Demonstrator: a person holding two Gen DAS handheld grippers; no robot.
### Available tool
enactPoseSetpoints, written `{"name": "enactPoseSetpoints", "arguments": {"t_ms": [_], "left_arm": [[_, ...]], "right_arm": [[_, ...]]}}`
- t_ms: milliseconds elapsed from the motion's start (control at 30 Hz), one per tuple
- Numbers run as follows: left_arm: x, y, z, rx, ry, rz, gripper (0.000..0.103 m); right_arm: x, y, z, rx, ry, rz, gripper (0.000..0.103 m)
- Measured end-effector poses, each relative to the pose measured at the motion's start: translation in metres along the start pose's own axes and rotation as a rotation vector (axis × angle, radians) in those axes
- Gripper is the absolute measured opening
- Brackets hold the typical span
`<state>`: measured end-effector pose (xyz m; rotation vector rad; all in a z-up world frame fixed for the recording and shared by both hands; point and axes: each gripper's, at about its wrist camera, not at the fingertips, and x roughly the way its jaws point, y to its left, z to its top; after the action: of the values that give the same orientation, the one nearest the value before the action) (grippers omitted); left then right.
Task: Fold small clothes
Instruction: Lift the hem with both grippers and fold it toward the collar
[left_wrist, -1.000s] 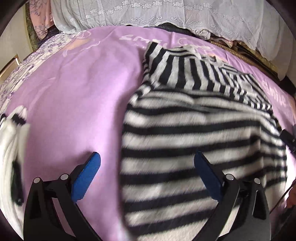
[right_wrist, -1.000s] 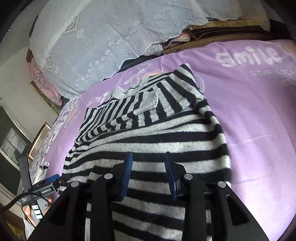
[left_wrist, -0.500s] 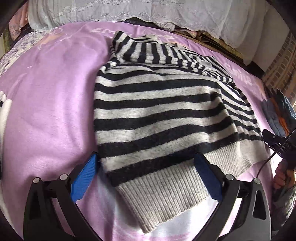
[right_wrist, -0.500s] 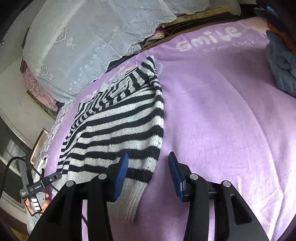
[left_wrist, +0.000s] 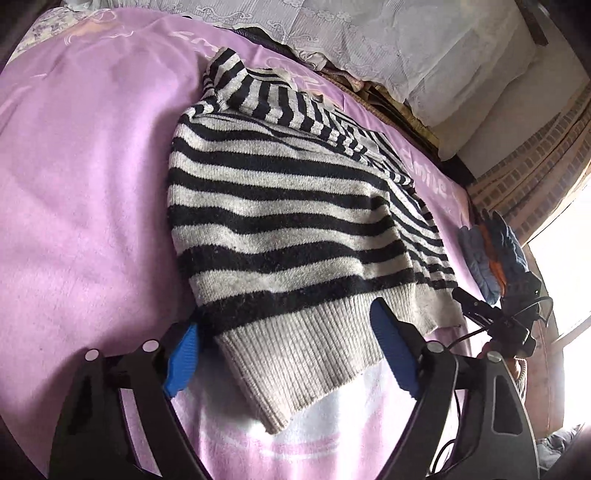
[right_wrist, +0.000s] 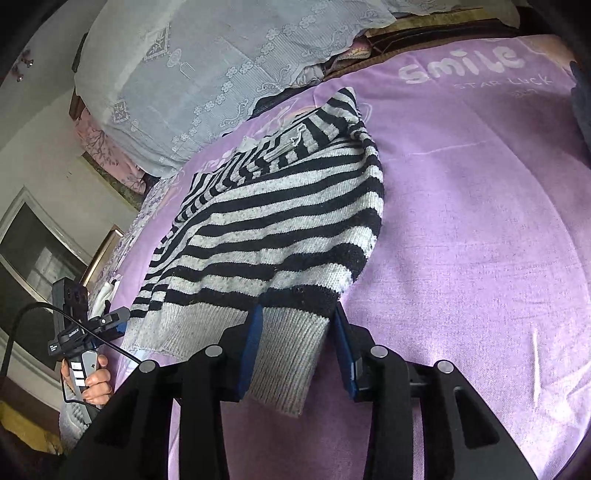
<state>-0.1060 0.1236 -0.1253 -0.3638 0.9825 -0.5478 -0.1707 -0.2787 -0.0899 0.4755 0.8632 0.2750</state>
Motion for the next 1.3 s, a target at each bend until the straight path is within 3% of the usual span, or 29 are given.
{"name": "enactPoseSetpoints", "arguments": {"t_ms": [400, 633, 667, 733, 833, 867, 1167, 1300], "left_arm": [[-0.001, 0.007, 0.000, -0.018, 0.006, -0.037, 0.073], [0.017, -0.009, 0.010, 0.055, 0.019, 0.010, 0.072], [0.017, -0.011, 0.010, 0.064, 0.017, 0.019, 0.069], [0.019, -0.015, 0.010, 0.079, 0.023, 0.029, 0.039], [0.019, -0.019, 0.012, 0.085, 0.023, 0.069, 0.014], [0.017, -0.020, 0.014, 0.089, 0.018, 0.085, 0.011], [-0.019, -0.051, 0.046, 0.175, -0.129, 0.106, 0.007], [-0.022, -0.060, 0.061, 0.210, -0.159, 0.133, 0.007]], "right_arm": [[-0.016, -0.011, -0.012, 0.016, 0.059, 0.011, 0.036], [0.009, -0.009, 0.004, 0.025, 0.067, 0.029, 0.032], [0.010, -0.006, 0.004, 0.014, 0.063, 0.019, 0.031], [0.009, 0.000, 0.003, -0.012, 0.054, -0.007, 0.021], [0.001, 0.002, 0.005, -0.009, 0.026, -0.002, 0.015], [-0.002, 0.003, 0.006, -0.009, 0.016, 0.002, 0.014], [-0.026, 0.017, 0.036, -0.011, -0.083, 0.065, 0.014], [-0.028, 0.019, 0.055, -0.006, -0.111, 0.082, 0.014]]}}
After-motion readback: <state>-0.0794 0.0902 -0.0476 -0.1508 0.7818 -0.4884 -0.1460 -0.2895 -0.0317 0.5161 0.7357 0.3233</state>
